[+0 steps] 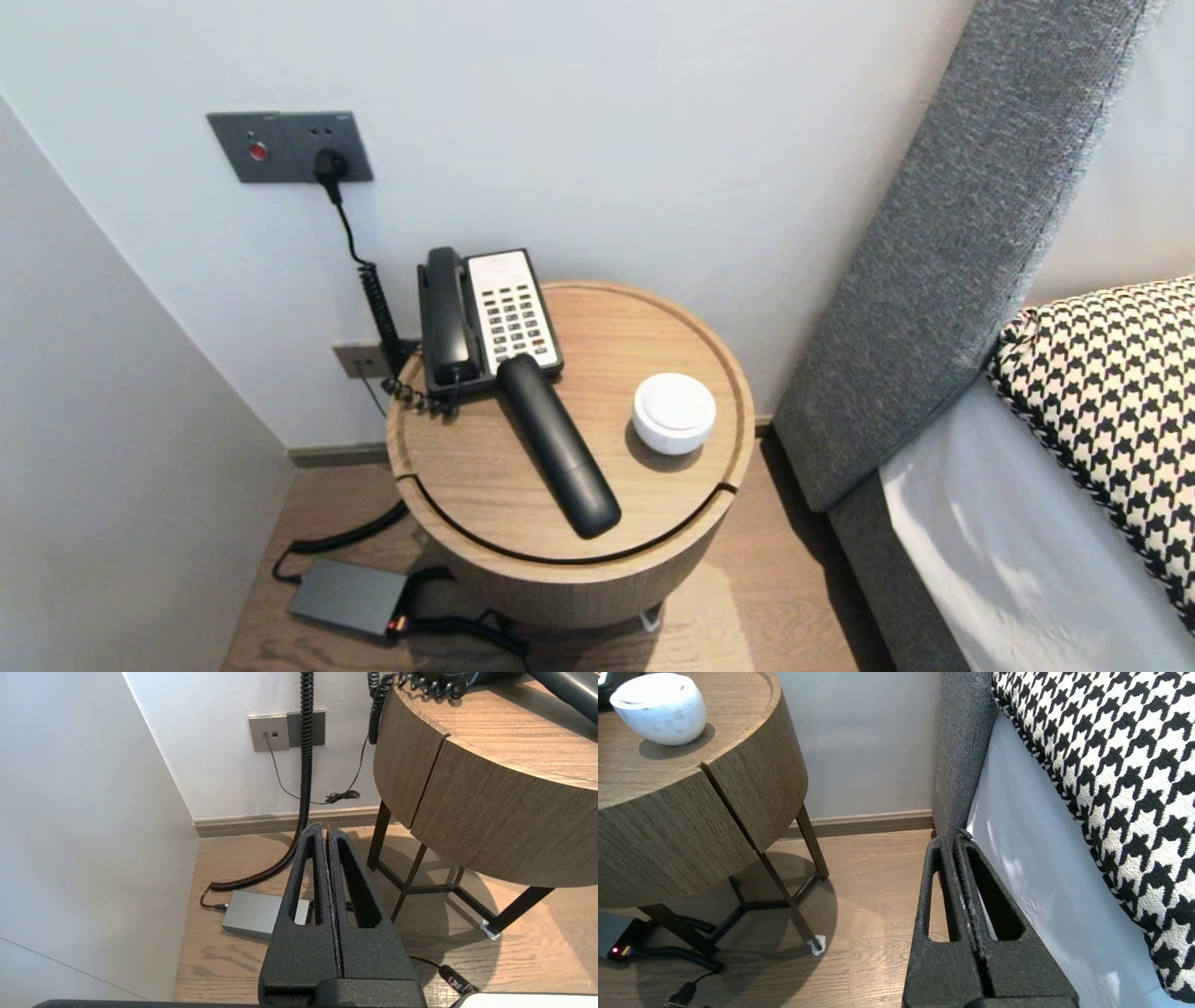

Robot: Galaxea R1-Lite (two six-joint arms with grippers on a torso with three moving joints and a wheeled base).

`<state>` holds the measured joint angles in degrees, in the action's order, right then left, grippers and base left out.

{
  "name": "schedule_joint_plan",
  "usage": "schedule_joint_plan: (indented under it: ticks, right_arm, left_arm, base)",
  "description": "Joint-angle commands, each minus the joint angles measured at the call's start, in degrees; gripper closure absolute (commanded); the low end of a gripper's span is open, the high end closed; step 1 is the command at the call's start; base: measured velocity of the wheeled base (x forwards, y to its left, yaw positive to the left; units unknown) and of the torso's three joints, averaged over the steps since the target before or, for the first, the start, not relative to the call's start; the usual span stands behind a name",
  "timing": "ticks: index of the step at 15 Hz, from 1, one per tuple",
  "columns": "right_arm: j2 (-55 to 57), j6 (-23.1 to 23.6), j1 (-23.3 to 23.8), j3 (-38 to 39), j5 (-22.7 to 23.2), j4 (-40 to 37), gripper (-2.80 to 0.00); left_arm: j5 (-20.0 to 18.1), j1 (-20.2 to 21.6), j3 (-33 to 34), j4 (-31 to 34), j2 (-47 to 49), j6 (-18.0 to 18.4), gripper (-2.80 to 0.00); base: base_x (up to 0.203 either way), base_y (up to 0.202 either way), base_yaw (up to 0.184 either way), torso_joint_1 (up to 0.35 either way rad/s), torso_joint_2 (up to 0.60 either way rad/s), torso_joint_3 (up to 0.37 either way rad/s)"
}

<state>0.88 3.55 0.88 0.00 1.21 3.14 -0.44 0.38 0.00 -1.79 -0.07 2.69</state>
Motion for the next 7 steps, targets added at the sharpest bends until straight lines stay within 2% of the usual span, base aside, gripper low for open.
schedule_joint_plan:
  ticks: [1, 7]
  right_arm:
    - [-0.1, -0.4, 0.0, 1.5, -0.1, 0.0, 0.0]
    - [-0.1, -3.4, 0.0, 1.5, -0.9, 0.3, 0.0]
  left_arm:
    - [0.0, 0.1, 0.7, -0.1, 0.0, 0.0, 0.0]
    - [0.0, 0.0, 0.7, -0.1, 0.0, 0.0, 0.0]
  base:
    - [0.0, 0.0, 0.0, 0.0, 0.0, 0.0]
    - [0.0, 0.0, 0.0, 0.0, 0.0, 0.0]
